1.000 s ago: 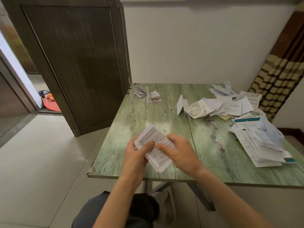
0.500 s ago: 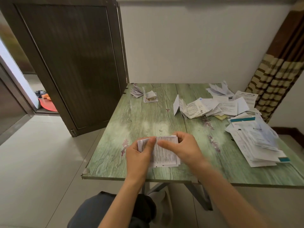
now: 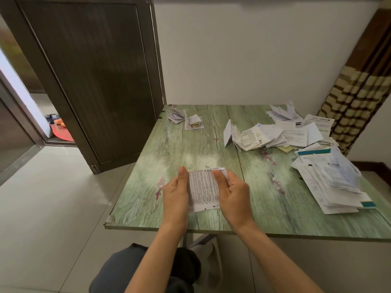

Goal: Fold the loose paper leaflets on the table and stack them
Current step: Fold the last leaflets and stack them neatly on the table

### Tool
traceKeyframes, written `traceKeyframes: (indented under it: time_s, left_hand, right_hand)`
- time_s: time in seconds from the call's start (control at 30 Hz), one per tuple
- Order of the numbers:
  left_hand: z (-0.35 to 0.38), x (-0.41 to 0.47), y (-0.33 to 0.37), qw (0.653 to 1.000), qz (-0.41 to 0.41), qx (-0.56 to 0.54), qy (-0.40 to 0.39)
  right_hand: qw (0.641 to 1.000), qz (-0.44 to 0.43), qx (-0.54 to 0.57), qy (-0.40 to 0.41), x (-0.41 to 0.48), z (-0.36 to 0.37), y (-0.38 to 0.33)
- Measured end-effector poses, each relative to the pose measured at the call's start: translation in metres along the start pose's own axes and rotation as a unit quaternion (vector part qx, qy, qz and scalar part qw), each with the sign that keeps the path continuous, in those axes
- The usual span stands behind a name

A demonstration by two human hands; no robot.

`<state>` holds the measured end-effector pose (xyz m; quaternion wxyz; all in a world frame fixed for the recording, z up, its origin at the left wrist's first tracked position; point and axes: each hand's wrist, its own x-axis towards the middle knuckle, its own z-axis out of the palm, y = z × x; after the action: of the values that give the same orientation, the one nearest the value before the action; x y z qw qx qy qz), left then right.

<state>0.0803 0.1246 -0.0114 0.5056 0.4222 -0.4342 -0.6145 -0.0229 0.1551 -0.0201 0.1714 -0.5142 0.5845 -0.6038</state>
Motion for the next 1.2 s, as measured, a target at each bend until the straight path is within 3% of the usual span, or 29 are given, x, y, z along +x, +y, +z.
traceKeyframes:
  time_s: [0.13, 0.23, 0.3, 0.4, 0.53, 0.73, 0.93, 1.03, 1.2]
  left_hand:
    - [0.002, 0.003, 0.007, 0.998, -0.031, -0.013, -0.052]
    - [0.009, -0.003, 0.01, 0.979, -0.05, -0.132, -0.146]
    - [0.019, -0.01, 0.005, 0.978, -0.044, -0.131, -0.158]
    - [0.033, -0.012, 0.001, 0.989, -0.047, -0.127, -0.059]
    - [0.031, 0.003, 0.004, 0.977, -0.083, -0.197, 0.025]
    - [0.011, 0.045, 0.024, 0.956, -0.115, -0.261, 0.065]
    - [0.01, 0.088, 0.023, 0.962, -0.135, -0.229, 0.067]
    - [0.003, 0.121, 0.025, 0.964, -0.113, -0.219, 0.1]
    - [-0.023, 0.164, 0.028, 0.965, -0.084, -0.209, 0.137]
  right_hand:
    - [0.999, 0.022, 0.002, 0.043, -0.003, -0.001, 0.005]
    - [0.984, 0.082, 0.028, 0.153, 0.008, 0.001, 0.004]
    - [0.977, 0.081, 0.036, 0.196, 0.015, 0.006, -0.002]
    - [0.972, 0.093, 0.053, 0.207, 0.014, 0.023, -0.007]
    - [0.971, 0.128, 0.089, 0.182, 0.01, 0.04, -0.013]
    - [0.992, 0.106, 0.051, 0.049, 0.019, 0.05, -0.008]
    - [0.971, 0.218, 0.094, 0.023, 0.058, 0.065, 0.014]
    - [0.978, 0.208, 0.013, -0.025, 0.093, 0.076, 0.022]
    - [0.98, 0.052, -0.188, 0.037, 0.181, 0.103, 0.025]
